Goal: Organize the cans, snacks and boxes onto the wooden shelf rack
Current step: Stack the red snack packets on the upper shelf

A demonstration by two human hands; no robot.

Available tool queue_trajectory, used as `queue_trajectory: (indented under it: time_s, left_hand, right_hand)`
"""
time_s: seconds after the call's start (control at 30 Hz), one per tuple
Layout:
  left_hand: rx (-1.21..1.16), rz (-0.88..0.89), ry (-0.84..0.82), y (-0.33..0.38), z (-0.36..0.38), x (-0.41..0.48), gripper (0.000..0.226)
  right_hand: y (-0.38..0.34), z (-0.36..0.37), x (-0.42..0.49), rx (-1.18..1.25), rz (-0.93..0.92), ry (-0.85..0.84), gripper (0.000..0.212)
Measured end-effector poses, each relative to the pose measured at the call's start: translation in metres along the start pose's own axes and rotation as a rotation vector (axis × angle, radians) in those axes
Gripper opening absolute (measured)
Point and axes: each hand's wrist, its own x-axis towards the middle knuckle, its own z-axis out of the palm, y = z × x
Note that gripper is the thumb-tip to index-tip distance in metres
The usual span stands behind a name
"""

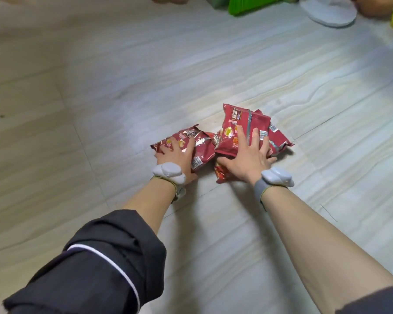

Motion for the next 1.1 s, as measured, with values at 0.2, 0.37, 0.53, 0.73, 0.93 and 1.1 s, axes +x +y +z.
queue_trajectory:
  time_s: [0.2,0.37,0.53,0.73,0.93,1.1]
  left_hand:
    - [-0.246,-0.044,0.068,-0.006,-0.02,-0.015,0.065]
    - [-1.36,-0.39,-0.122,-0.036,-0.053,-0.045,0.027]
    - [-1.633,-0.407,-0.258,-0.064,-0.086,-0.117,0.031]
    - [-1.682,-0.269,-0.187,-0.074,-0.165,-0.212,0.034]
    - [-1.637,-0.32,0.003,-0.102,-0.214,-0.312,0.018]
    - [-1.691,-0.286,0.086,-0.119,-0.233,-0.382,0.025]
  right_hand:
    - [0.001,0.004,-0.001,-0.239,-0.058,0.206,0.072]
    - [0.0,-0.025,-0.021,-0.161,-0.09,0.391,0.041]
    - [-0.009,-0.067,-0.095,-0.048,-0.237,0.555,0.03]
    - [-0.056,-0.141,-0.194,0.141,-0.46,0.65,0.018]
    - [-0.092,-0.208,-0.287,0.508,-0.49,0.72,0.035]
    - [-0.13,-0.225,-0.367,0.55,-0.723,0.848,0.061]
